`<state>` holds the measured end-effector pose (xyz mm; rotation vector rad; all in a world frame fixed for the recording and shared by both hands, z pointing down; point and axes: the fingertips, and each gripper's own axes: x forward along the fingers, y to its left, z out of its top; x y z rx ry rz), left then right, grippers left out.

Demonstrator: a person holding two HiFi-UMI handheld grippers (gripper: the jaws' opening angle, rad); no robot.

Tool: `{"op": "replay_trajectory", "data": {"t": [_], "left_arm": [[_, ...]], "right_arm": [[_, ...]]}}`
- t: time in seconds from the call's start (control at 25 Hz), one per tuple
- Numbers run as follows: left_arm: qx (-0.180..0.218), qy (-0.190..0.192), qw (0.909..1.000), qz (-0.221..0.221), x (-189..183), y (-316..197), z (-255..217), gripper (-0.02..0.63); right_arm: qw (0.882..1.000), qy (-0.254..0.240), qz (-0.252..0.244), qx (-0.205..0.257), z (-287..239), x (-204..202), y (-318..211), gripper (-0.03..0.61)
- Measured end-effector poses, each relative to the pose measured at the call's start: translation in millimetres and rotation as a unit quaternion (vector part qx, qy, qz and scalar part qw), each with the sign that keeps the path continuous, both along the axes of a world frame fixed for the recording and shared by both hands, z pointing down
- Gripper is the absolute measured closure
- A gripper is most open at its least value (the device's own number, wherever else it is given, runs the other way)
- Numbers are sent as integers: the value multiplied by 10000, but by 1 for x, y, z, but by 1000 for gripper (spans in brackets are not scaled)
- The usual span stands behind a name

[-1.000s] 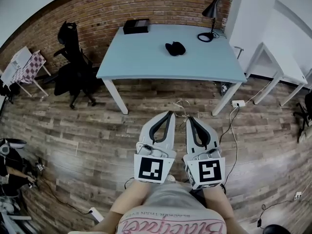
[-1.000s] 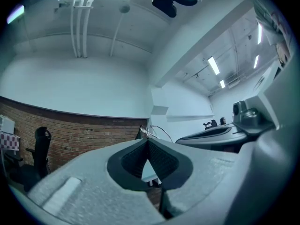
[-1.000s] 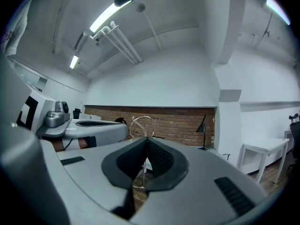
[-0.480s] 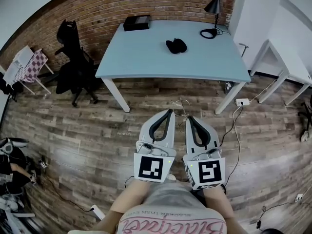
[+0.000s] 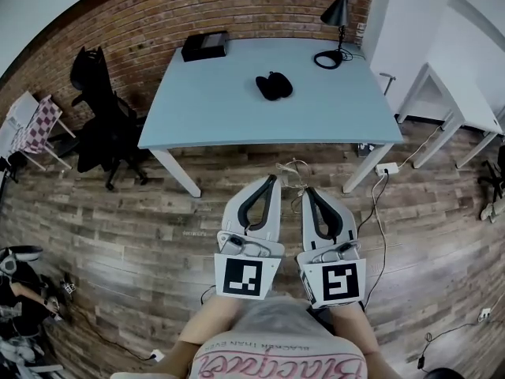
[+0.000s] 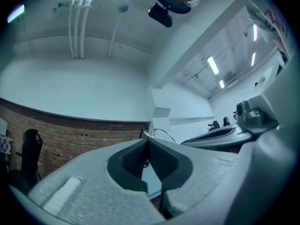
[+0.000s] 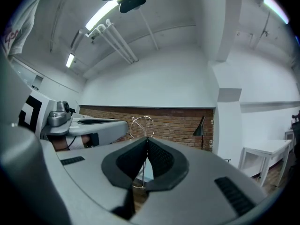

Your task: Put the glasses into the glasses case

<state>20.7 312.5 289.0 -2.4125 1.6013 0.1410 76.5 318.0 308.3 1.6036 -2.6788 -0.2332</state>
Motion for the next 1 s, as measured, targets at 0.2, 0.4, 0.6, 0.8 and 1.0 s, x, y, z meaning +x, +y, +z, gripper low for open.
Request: {"op": "replay_trajectory", "data": {"t": [0.2, 0.4, 0.6, 0.8, 1.0], "left_arm": [[-73, 20, 9999, 102, -15, -55, 1, 611], [-142, 99, 9996, 229, -32, -111, -1, 611], [-167, 27, 9992, 354, -47, -166, 1, 611], [-239, 17, 9989, 414, -61, -206, 0, 611], [-224, 66, 9989, 418, -69, -225, 2, 611]], "right_arm": [[10000, -29, 51, 81, -7, -18, -56, 566], [9998, 15, 136, 165, -15, -38, -108, 566], [9993, -139, 303, 148, -17, -52, -161, 566], [9991, -56, 383, 143, -19, -68, -196, 568], [9994, 26, 335, 124, -17, -78, -213, 568]]}}
